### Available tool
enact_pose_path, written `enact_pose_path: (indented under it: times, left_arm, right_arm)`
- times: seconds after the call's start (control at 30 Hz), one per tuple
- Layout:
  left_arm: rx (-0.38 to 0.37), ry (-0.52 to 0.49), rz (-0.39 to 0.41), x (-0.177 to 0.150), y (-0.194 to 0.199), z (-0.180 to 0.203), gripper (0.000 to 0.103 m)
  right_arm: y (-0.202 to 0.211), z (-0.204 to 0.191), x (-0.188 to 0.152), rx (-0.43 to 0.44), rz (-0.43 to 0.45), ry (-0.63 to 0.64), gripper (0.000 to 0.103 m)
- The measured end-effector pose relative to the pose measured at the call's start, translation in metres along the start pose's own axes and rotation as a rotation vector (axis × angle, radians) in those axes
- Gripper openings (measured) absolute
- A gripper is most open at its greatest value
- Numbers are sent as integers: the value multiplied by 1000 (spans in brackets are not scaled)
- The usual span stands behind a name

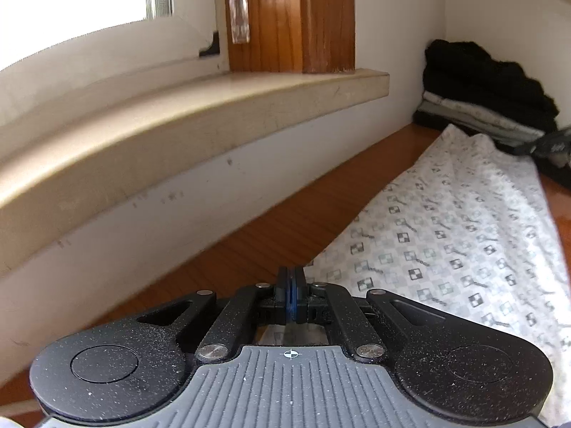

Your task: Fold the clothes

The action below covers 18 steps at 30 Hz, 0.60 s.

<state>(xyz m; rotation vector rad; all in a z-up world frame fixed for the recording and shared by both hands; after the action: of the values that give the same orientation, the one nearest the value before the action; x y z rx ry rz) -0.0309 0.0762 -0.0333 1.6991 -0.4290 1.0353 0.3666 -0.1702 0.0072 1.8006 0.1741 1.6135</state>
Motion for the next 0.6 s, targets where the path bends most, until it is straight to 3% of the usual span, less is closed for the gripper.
enact_pose_path:
  times: [0.1,0.2,0.3,0.37,0.4,0.43,0.57,0.6]
  left_arm:
    - [-2,3,26,6,5,4,1]
    - [-7,8,28,10,4,7,1]
    - [-5,14,1,5,-3,5,1]
    - [-10,27,-16,2,-7,3,1]
    - [-13,31,-13,2,-7,2,1]
    - [-13,28,-18,1,-8,2,1]
    - [2,3,-18,1,-8,5,1]
    - [3,0,-18,0,-8,5,1]
  right_arm:
    - [13,21,1,-102,35,-19,1]
    - [15,28,-1,-32,27,-57,2]
    - [4,16,6,19,31,-53,8]
    - [-9,4,9,54,22,-37,25]
    - [-16,-1,11,58,19,-26,38]
    - [-22,-5,13,60,16,-16,41]
    - [-47,-8,20,59,-3,-40,40]
    - [-50,-9,20,74,-10,-54,35]
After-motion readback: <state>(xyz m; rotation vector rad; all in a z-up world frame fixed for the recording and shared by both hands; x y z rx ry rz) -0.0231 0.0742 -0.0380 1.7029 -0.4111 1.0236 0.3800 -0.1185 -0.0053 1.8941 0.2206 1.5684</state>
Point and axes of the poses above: each gripper's, at about its wrist camera, not at the fingertips, and y roughly against the way its jaws point, z to its right, x to its top, the point moved 8 cm from there along -y, roughly the way its jaws point
